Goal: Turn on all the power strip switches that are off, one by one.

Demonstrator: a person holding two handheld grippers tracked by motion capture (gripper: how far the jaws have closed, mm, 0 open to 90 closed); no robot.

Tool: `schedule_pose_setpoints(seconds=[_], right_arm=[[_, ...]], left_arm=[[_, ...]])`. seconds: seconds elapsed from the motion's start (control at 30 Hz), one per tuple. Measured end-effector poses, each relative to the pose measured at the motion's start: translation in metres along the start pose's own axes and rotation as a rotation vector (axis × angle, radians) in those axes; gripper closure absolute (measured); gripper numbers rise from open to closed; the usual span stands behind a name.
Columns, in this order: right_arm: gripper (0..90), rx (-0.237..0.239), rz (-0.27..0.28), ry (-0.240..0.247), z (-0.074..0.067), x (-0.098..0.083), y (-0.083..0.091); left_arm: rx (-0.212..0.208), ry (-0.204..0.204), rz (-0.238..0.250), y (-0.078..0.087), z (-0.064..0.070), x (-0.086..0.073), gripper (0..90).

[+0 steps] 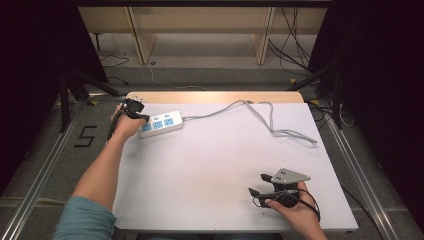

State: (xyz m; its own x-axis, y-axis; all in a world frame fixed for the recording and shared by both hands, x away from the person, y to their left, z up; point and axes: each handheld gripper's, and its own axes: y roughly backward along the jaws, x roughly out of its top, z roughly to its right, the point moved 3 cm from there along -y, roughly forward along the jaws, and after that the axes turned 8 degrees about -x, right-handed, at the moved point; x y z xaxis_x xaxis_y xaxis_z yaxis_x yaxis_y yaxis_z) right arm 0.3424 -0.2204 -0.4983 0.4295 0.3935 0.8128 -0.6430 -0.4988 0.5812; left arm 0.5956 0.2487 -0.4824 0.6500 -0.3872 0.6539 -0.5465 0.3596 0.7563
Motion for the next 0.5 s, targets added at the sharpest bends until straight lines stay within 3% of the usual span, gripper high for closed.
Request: schedule_pose_setpoints(seconds=[0.1,0.2,0.23,0.5], right_arm=[[32.1,-0.002,0.0,-0.006,0.001,0.0,0.001],[32.1,0.0,0.0,-0.006,0.001,0.0,0.0],[32.1,0.001,-0.002,-0.005,0.001,0.0,0.0],[32.1,-0.002,0.001,0.0,0.0,0.0,0.0]], left_arm=[[0.004,-0.003,0.011,0.0,0.001,0.0,89.9],[0.009,0.026,0.028,0.004,0.0,0.001,89.2],[0.002,0.036,0.04,0.006,0.0,0.001,83.6],[-0.028,0.036,0.143,0.035,0.006,0.011,66.8]])
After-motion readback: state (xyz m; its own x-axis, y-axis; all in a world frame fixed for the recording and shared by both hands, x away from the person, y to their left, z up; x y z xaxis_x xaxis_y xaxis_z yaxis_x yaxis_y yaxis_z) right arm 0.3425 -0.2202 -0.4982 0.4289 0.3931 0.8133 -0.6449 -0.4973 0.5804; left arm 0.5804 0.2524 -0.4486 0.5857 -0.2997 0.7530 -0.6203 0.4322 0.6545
